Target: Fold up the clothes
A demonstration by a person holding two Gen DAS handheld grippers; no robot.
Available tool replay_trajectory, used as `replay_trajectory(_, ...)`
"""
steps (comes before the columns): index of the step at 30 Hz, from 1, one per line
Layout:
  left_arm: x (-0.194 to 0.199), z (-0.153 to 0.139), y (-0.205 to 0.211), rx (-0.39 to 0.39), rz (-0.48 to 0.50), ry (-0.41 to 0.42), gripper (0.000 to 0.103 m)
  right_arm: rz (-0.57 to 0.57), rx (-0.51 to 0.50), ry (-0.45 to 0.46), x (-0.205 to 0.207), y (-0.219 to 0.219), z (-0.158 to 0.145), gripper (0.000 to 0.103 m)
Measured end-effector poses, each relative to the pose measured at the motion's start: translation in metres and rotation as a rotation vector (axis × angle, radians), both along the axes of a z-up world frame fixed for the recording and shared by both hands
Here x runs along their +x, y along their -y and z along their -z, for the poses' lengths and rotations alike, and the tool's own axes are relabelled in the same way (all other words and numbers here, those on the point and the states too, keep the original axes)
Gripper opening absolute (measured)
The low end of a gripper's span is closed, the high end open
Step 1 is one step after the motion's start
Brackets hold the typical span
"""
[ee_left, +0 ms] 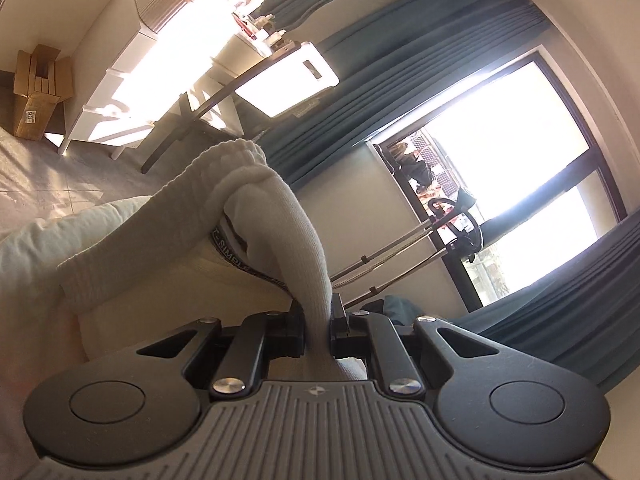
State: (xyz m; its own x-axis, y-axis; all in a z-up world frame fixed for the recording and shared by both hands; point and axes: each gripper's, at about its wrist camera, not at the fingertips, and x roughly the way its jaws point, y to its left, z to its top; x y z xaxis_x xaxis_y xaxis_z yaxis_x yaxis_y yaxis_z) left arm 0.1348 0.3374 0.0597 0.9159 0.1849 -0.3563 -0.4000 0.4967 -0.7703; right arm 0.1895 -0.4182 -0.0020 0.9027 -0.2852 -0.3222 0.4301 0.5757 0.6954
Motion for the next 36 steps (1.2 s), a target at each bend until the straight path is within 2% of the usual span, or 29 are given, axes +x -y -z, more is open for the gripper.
replay_trajectory(2, 0.044, 0.004, 0.000, 0.047, 0.002, -0.039, 0.012, -0.025, -0.075, -0.027, 0.046, -0.006, 0.004, 0.003)
replay_trajectory(4, 0.088, 0.012, 0.001, 0.129, 0.012, -0.066, 0.013, -0.043, -0.119, -0.053, 0.083, -0.010, 0.014, 0.003)
replay_trajectory(7, 0.142, 0.030, 0.006, 0.211, 0.031, -0.095, 0.013, -0.072, -0.161, -0.123, 0.145, -0.014, 0.039, 0.003)
replay_trajectory(10, 0.188, 0.055, 0.012, 0.279, 0.056, -0.157, 0.014, -0.102, -0.183, -0.205, 0.198, -0.010, 0.071, 0.003)
replay_trajectory(14, 0.228, 0.087, 0.013, 0.296, 0.068, -0.264, 0.014, -0.143, -0.195, -0.288, 0.239, -0.006, 0.110, 0.004)
replay_trajectory(16, 0.237, 0.095, 0.012, 0.302, 0.071, -0.313, 0.014, -0.160, -0.195, -0.307, 0.244, -0.006, 0.121, 0.005)
replay_trajectory(18, 0.238, 0.097, 0.012, 0.310, 0.078, -0.332, 0.019, -0.173, -0.167, -0.299, 0.244, -0.002, 0.129, 0.009)
replay_trajectory(20, 0.234, 0.095, 0.013, 0.310, 0.086, -0.343, 0.036, -0.196, -0.127, -0.271, 0.240, 0.003, 0.130, 0.017)
replay_trajectory(21, 0.229, 0.092, 0.013, 0.308, 0.088, -0.347, 0.056, -0.208, -0.109, -0.258, 0.238, 0.006, 0.130, 0.020)
replay_trajectory(22, 0.222, 0.087, 0.014, 0.307, 0.087, -0.337, 0.073, -0.223, -0.101, -0.250, 0.232, 0.008, 0.126, 0.027)
replay_trajectory(23, 0.215, 0.083, 0.016, 0.306, 0.087, -0.322, 0.078, -0.235, -0.104, -0.242, 0.223, 0.009, 0.121, 0.034)
replay_trajectory(25, 0.196, 0.073, 0.022, 0.287, 0.109, -0.284, 0.084, -0.260, -0.108, -0.225, 0.206, 0.011, 0.111, 0.042)
replay_trajectory(28, 0.161, 0.061, 0.033, 0.235, 0.145, -0.224, 0.088, -0.285, -0.082, -0.169, 0.165, 0.017, 0.098, 0.053)
replay_trajectory(31, 0.116, 0.060, 0.045, 0.126, 0.166, -0.174, 0.091, -0.268, 0.002, -0.121, 0.108, 0.029, 0.092, 0.058)
replay_trajectory(36, 0.041, 0.084, 0.060, -0.107, 0.164, -0.114, 0.091, -0.181, 0.192, -0.092, 0.025, 0.053, 0.101, 0.060)
